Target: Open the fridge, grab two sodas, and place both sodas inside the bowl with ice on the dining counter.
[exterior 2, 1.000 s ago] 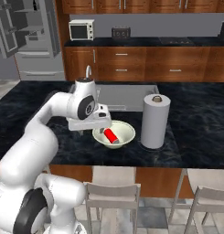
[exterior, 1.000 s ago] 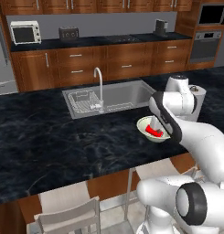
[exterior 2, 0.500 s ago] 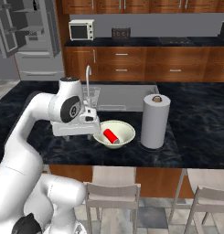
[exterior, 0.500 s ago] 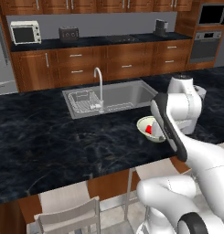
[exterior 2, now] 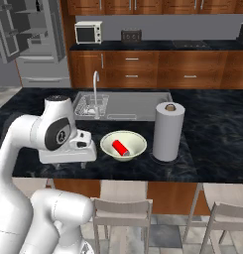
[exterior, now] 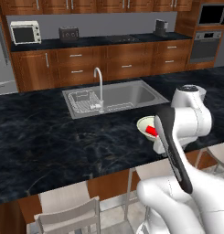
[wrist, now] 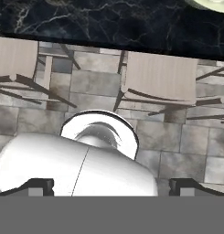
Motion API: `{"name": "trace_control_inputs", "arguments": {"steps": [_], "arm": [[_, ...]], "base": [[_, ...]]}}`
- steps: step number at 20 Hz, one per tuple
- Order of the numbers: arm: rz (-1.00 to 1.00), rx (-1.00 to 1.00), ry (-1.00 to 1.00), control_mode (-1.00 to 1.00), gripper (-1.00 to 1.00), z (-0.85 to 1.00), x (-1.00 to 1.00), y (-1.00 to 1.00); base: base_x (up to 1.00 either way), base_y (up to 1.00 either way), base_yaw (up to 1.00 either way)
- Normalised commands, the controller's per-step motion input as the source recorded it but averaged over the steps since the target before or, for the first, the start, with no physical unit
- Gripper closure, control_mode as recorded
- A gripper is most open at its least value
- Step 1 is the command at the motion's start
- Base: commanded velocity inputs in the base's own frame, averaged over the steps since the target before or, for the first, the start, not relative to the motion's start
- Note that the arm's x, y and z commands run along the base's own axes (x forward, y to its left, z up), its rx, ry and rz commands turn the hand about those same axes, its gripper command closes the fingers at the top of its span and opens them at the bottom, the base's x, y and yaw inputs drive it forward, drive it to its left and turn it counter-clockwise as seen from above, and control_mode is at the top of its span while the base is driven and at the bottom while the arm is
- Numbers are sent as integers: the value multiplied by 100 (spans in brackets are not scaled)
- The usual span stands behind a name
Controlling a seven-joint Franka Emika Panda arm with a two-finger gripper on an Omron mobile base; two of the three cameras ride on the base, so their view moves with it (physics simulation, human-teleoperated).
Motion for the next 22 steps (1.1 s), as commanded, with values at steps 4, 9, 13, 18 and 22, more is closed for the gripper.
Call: {"name": "trace_control_inputs", "arguments": {"steps": [4, 9, 13, 18, 22], "arm": [[0, 0, -1, -100, -100, -21, -34, 0], [0, -4, -1, -100, -100, -13, -26, 0], [0, -1, 0, 100, -100, -16, -30, 0], [0, 0, 0, 100, -100, 0, 0, 0], [0, 0, 0, 100, -100, 0, 0, 0]], "base": [[0, 0, 0], [0, 0, 0], [-39, 9, -1], [-84, 57, -3], [-69, 92, -2]]}}
